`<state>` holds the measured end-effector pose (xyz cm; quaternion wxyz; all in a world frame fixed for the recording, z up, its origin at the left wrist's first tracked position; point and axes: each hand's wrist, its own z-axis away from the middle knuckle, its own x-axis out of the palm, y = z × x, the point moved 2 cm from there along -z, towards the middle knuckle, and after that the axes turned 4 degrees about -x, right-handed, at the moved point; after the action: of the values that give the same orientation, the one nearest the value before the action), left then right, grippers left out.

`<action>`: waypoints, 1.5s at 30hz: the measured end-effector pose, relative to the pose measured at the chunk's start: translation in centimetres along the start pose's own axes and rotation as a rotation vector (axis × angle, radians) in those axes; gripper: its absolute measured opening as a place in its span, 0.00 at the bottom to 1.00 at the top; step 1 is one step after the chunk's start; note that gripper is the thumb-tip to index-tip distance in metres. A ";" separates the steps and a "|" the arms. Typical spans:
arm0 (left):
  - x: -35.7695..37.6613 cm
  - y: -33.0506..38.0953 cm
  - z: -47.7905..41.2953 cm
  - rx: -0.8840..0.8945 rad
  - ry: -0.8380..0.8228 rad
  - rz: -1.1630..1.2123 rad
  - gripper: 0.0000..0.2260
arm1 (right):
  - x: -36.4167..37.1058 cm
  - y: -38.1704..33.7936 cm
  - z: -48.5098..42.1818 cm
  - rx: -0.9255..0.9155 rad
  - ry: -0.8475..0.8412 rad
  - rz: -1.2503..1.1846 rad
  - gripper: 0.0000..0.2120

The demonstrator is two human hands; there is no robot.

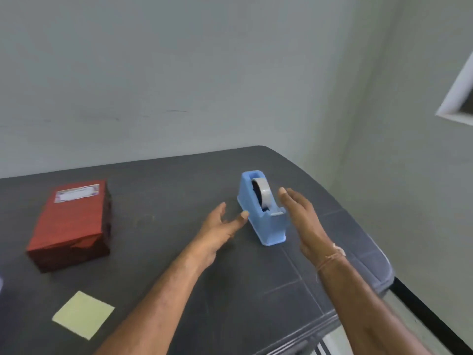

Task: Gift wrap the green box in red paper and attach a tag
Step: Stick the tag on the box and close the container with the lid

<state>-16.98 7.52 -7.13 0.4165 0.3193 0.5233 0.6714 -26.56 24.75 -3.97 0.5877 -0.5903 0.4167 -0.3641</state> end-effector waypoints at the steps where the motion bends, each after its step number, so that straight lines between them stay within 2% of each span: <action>1: 1.0 -0.1 -0.3 -0.012 -0.040 0.028 0.50 | -0.6 1.0 -0.5 0.049 -0.076 -0.036 0.20; 4: 3.8 -0.5 -1.4 0.041 -0.147 0.024 0.32 | -1.6 2.7 -1.0 0.125 -0.194 -0.094 0.22; 6: 5.0 -0.7 -1.7 0.074 -0.117 0.042 0.25 | -1.8 3.1 -1.0 0.141 -0.217 -0.122 0.21; 9: 6.6 -0.9 -1.7 0.113 -0.069 0.072 0.25 | -2.8 3.0 -0.6 0.143 -0.189 -0.083 0.20; 16: 9.5 -0.3 -1.1 0.117 -0.111 0.016 0.20 | -6.3 2.7 -0.9 0.156 -0.095 -0.071 0.18; 19: 7.5 0.3 -1.0 0.164 -0.105 -0.050 0.17 | -5.1 0.5 -1.6 -0.066 0.076 0.097 0.14; 20: 6.3 0.7 -1.0 0.174 -0.055 -0.064 0.20 | -4.2 -0.5 -1.9 -0.170 0.128 0.198 0.11; 22: 2.3 1.5 -1.3 0.187 0.080 -0.114 0.31 | -1.0 -2.3 -2.2 -0.337 0.133 0.356 0.15; 25: -5.4 2.2 -0.9 0.208 0.246 -0.217 0.30 | 5.4 -3.1 -3.2 -0.399 -0.093 0.366 0.17; 30: -16.6 1.9 5.9 0.074 0.529 -0.389 0.25 | 16.8 -0.3 -2.3 -0.242 -0.577 0.398 0.20; 36: -20.0 -1.2 17.3 -0.148 0.854 -0.473 0.18 | 24.8 0.6 4.1 -0.167 -0.957 0.542 0.28; 38: -19.8 -2.9 19.7 -0.244 0.877 -0.520 0.21 | 26.5 0.5 6.0 -0.187 -1.048 0.616 0.31; 42: -19.2 -4.7 19.9 -0.440 0.779 -0.648 0.37 | 27.9 0.3 8.3 -0.162 -1.168 0.741 0.33; 45: -18.8 -4.6 18.6 -0.495 0.845 -0.704 0.35 | 27.7 0.5 8.6 -0.145 -1.206 0.789 0.32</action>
<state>8.53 -0.65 -6.87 0.4315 -0.2740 0.5458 0.6639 -7.92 2.65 -6.49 0.7622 -0.5316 0.2253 0.2928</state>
